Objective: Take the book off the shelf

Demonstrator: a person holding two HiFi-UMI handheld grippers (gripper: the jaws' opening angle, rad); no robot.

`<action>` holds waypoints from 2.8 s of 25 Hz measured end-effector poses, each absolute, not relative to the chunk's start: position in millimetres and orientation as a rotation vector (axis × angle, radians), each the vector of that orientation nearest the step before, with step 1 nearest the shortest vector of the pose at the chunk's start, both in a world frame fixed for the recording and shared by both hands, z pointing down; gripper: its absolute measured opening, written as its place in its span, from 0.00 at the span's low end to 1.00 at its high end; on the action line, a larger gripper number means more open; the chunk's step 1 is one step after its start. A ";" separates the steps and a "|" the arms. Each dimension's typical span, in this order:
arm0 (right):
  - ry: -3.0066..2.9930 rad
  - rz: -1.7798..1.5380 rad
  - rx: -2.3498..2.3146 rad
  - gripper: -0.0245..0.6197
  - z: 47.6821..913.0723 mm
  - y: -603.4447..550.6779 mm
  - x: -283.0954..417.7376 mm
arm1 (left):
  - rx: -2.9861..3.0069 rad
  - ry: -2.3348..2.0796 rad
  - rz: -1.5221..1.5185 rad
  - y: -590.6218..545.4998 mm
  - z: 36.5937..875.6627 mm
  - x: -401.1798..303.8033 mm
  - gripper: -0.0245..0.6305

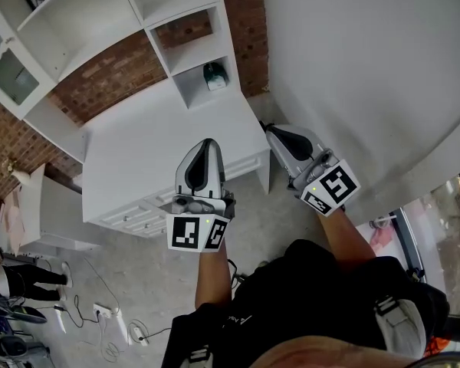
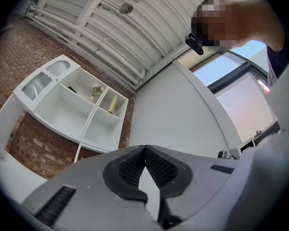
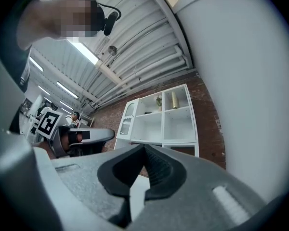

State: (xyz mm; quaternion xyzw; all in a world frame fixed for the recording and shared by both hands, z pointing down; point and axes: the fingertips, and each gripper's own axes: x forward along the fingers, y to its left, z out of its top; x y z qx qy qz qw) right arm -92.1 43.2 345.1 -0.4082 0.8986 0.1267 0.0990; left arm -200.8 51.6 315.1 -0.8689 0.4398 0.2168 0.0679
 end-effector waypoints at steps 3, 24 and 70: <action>2.660 0.417 -1.217 0.04 340.1 33.5 -92.0 | -2.594 1.343 0.676 35.7 303.6 -206.5 0.04; 2.584 0.670 -0.947 0.04 259.1 -246.5 -17.2 | -2.262 1.596 0.630 -251.4 195.8 -178.2 0.04; 2.521 0.657 -0.967 0.04 239.2 -397.7 44.9 | -1.917 2.018 0.143 -538.3 -105.3 -221.0 0.43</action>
